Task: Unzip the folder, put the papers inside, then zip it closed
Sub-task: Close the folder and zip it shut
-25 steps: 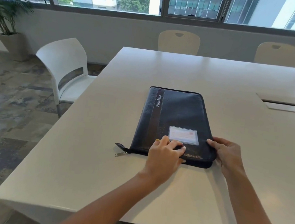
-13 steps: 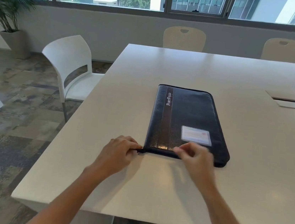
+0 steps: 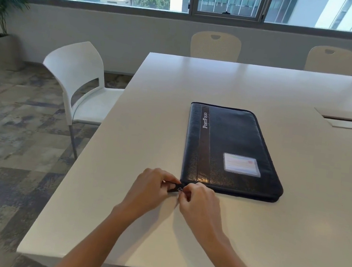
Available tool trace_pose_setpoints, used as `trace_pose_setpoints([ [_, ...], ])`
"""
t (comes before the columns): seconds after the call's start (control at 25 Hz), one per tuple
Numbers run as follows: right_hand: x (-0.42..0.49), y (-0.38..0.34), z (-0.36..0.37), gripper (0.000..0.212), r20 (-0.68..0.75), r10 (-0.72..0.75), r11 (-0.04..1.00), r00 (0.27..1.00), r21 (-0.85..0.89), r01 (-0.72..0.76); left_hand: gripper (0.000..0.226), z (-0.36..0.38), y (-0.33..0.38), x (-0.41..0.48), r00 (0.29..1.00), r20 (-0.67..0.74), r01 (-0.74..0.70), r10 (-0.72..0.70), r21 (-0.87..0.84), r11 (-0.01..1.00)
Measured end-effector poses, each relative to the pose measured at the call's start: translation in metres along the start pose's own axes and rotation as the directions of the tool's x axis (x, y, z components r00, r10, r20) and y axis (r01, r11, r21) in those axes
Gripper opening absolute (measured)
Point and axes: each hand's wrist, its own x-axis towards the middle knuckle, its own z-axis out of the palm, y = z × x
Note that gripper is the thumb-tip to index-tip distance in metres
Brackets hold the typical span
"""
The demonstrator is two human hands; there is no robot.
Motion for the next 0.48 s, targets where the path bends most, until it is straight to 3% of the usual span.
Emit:
trace_pose_setpoints([
  [0.28, -0.002, 0.023, -0.018, 0.018, -0.089, 0.065, 0.996, 0.994, -0.048, -0.070, 0.030, 0.005, 0.003, 0.000, 0.999, -0.048, -0.006, 0.010, 0.086, 0.996],
  [0.48, -0.007, 0.080, -0.053, 0.012, -0.226, 0.215, 0.969, 0.950, -0.073, -0.237, 0.032, 0.005, 0.003, 0.001, 1.000, -0.026, 0.001, 0.002, 0.114, 0.994],
])
